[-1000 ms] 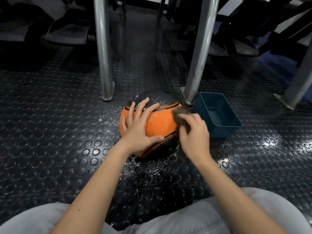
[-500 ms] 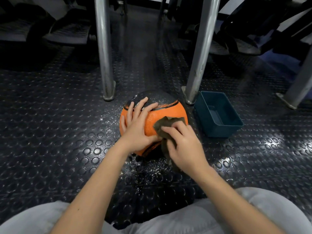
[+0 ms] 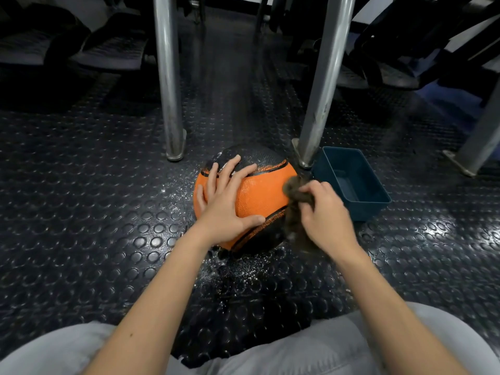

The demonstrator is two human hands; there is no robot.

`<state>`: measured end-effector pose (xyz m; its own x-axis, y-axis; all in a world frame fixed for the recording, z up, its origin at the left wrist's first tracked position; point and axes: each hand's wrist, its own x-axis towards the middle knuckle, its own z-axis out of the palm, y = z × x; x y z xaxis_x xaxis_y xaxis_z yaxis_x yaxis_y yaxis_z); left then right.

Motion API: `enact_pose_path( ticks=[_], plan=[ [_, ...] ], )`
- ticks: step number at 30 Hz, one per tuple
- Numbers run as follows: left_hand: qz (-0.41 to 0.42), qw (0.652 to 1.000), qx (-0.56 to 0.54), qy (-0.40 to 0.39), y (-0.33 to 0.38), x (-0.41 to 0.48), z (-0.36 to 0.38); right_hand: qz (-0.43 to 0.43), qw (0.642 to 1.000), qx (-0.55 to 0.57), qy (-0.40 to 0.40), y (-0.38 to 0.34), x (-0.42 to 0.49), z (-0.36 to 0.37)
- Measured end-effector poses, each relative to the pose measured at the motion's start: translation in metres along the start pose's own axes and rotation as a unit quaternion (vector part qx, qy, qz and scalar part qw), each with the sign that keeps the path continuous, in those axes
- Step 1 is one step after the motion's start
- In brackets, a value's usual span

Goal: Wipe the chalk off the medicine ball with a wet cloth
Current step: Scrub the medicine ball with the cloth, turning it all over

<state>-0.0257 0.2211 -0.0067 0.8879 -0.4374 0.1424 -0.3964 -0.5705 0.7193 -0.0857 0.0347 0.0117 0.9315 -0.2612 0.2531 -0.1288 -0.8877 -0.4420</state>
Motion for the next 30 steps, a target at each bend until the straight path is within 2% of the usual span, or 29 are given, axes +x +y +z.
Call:
enact_pose_path(
  ticks=[2, 4, 5, 6, 7, 9, 10, 12, 13, 15, 16, 18, 20, 21, 23, 25, 26, 28, 30],
  plan=[
    [0.0, 1.0, 0.002, -0.003, -0.001, 0.001, 0.0, 0.05, 0.994, 0.027, 0.09, 0.003, 0.006, -0.014],
    [0.001, 1.0, 0.0, -0.001, -0.001, 0.0, 0.0, -0.008, 0.971, 0.106, 0.213, -0.006, 0.005, -0.024],
    [0.003, 1.0, -0.002, 0.0, -0.001, 0.0, 0.0, -0.065, 0.962, 0.131, 0.232, -0.011, 0.004, -0.022],
    [0.005, 1.0, -0.002, 0.0, 0.0, 0.0, 0.001, -0.118, 0.961, 0.129, 0.214, -0.016, 0.001, -0.016],
    [0.006, 1.0, 0.001, 0.002, 0.001, 0.0, 0.001, -0.146, 0.971, 0.104, 0.157, -0.018, -0.002, -0.005],
    [0.004, 1.0, 0.006, 0.0, 0.002, -0.001, 0.001, -0.108, 0.993, 0.028, 0.036, -0.015, -0.004, 0.009],
    [0.004, 1.0, 0.004, 0.001, 0.001, -0.001, 0.001, -0.071, 0.997, 0.003, 0.022, -0.013, 0.0, 0.01],
    [0.006, 1.0, 0.004, -0.007, 0.002, -0.001, 0.001, -0.003, 0.997, 0.019, 0.079, -0.009, 0.006, 0.001],
    [0.006, 1.0, 0.005, -0.008, 0.001, 0.0, 0.001, 0.002, 0.991, 0.047, 0.129, -0.009, 0.007, -0.005],
    [0.004, 1.0, 0.005, -0.005, 0.0, 0.0, 0.001, -0.069, 0.973, 0.11, 0.19, -0.013, 0.005, -0.012],
    [0.004, 1.0, 0.004, -0.005, 0.001, 0.0, 0.001, -0.119, 0.969, 0.127, 0.173, -0.016, 0.002, -0.011],
    [0.007, 1.0, 0.001, 0.003, 0.002, 0.0, 0.001, -0.176, 0.975, 0.114, 0.069, -0.02, -0.003, 0.0],
    [0.009, 1.0, 0.001, 0.003, 0.003, 0.0, 0.002, -0.127, 0.991, 0.049, 0.011, -0.017, 0.005, 0.002],
    [0.006, 1.0, -0.001, 0.001, 0.003, 0.0, 0.002, -0.08, 0.996, 0.022, 0.031, -0.013, 0.01, 0.0],
    [0.006, 1.0, -0.001, -0.005, 0.001, 0.0, 0.001, -0.017, 0.99, 0.033, 0.138, -0.008, 0.017, -0.014],
    [0.007, 1.0, -0.001, -0.006, 0.0, 0.0, 0.001, -0.065, 0.965, 0.095, 0.235, -0.012, 0.014, -0.021],
    [0.007, 1.0, 0.001, -0.008, 0.001, -0.001, 0.002, -0.104, 0.96, 0.105, 0.24, -0.015, 0.012, -0.019],
    [0.008, 1.0, 0.008, -0.006, 0.003, -0.001, 0.003, -0.122, 0.979, 0.083, 0.139, -0.017, 0.007, -0.003],
    [0.009, 1.0, 0.014, -0.006, 0.004, -0.002, 0.004, -0.021, 0.998, 0.051, 0.021, -0.008, 0.009, 0.005]
  ],
)
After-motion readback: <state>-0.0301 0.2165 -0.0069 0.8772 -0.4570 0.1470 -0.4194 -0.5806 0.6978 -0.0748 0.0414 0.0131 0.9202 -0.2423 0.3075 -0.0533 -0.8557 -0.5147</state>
